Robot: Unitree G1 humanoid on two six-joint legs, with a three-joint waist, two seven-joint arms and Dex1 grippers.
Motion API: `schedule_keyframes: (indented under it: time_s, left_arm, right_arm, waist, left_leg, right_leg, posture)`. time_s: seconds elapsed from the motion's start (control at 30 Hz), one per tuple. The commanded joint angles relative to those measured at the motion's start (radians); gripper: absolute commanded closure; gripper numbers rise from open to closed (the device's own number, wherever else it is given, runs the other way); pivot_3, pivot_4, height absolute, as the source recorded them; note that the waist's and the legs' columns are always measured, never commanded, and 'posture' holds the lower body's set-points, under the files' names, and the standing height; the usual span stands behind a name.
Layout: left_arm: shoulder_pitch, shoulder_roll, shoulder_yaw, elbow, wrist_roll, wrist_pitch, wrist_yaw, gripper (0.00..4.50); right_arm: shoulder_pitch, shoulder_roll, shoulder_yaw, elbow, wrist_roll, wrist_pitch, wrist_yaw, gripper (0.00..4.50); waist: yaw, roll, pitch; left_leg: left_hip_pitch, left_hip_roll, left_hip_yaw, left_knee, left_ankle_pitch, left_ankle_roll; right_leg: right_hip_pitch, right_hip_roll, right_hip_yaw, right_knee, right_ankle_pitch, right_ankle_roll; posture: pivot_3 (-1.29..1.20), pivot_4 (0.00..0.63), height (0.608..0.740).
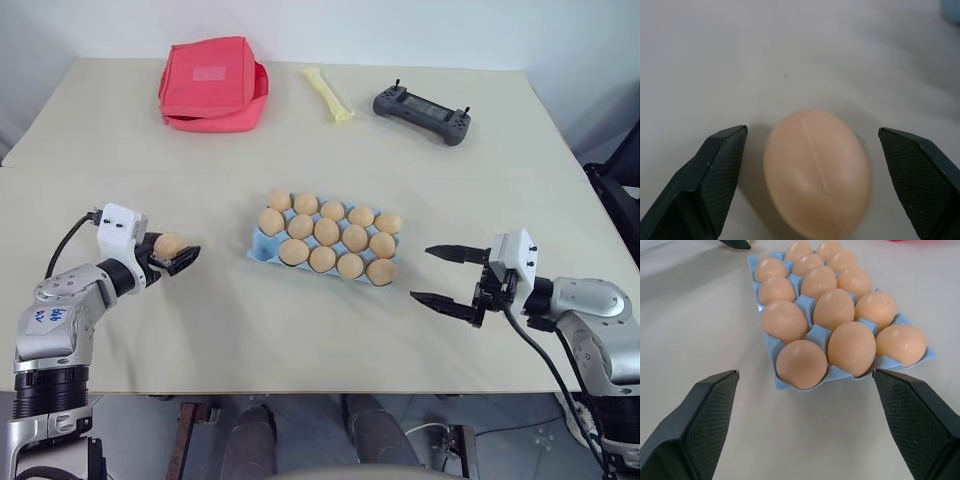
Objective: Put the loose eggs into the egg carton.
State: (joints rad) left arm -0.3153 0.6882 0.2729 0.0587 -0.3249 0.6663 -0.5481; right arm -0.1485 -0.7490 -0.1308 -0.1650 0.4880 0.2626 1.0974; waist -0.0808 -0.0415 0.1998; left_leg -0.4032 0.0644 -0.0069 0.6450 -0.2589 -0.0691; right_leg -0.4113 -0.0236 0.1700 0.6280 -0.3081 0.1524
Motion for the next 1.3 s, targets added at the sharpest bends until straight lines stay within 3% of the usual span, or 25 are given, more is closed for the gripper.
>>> schedule_keyframes:
  time_s: [0.03, 0.33, 0.63, 1.0, 1.23, 1.3]
  left_arm:
    - [-0.024, 0.014, -0.012, 0.009, 0.01, -0.03, -0.021, 0.21]
    - [-0.049, 0.004, -0.009, -0.091, -0.044, -0.041, -0.066, 2.76]
    - [-0.192, -0.052, -0.123, -0.158, -0.096, -0.034, -0.15, 2.81]
    - [-0.276, -0.094, -0.299, -0.008, -0.013, -0.103, -0.245, 2.81]
    - [-0.324, -0.139, -0.295, 0.027, -0.011, -0.135, -0.252, 0.46]
    - [-0.331, -0.154, -0.283, 0.014, -0.02, -0.134, -0.249, 0.04]
  right_arm:
    - [0.001, -0.016, -0.041, -0.032, 0.013, -0.017, 0.0, 0.0]
    - [0.004, -0.019, -0.046, -0.03, 0.013, -0.022, 0.004, 0.0]
    - [0.008, -0.012, -0.048, -0.05, 0.015, -0.013, -0.018, 0.0]
    - [0.053, -0.003, -0.06, -0.094, 0.021, -0.01, -0.062, 0.0]
    - [0.092, -0.003, -0.075, -0.12, 0.028, -0.011, -0.076, 0.0]
    - [0.098, -0.004, -0.078, -0.125, 0.029, -0.012, -0.078, 0.0]
  waist:
    - [0.001, 0.0, 0.0]
    - [0.002, 0.0, 0.0]
    - [0.016, 0.0, 0.0]
    - [0.024, 0.0, 0.0]
    - [0.027, 0.0, 0.0]
    - [0.027, 0.0, 0.0]
  left_leg:
    - [0.0, 0.0, 0.0, 0.001, 0.0, 0.0]
    - [0.0, 0.0, 0.0, 0.001, 0.0, 0.0]
    - [0.0, 0.0, 0.0, 0.002, 0.0, 0.0]
    - [0.0, 0.0, 0.0, 0.002, 0.0, 0.0]
    - [0.0, 0.0, 0.0, 0.002, 0.0, 0.0]
    - [0.0, 0.0, 0.0, 0.003, 0.0, 0.0]
  right_leg:
    - [0.0, 0.0, 0.0, 0.0, 0.0, 0.0]
    - [0.001, 0.0, 0.0, 0.0, 0.0, 0.001]
    - [0.001, 0.0, 0.0, 0.0, 0.001, 0.001]
    - [0.001, 0.0, 0.0, 0.0, 0.001, 0.001]
    - [0.001, 0.0, 0.0, 0.0, 0.001, 0.001]
    - [0.001, 0.0, 0.0, 0.0, 0.001, 0.001]
  posture:
    - [0.0, 0.15, 0.74]
    - [0.0, 0.15, 0.74]
    - [0.0, 0.15, 0.74]
    - [0.0, 0.15, 0.74]
    - [0.0, 0.15, 0.74]
    - [0.0, 0.15, 0.74]
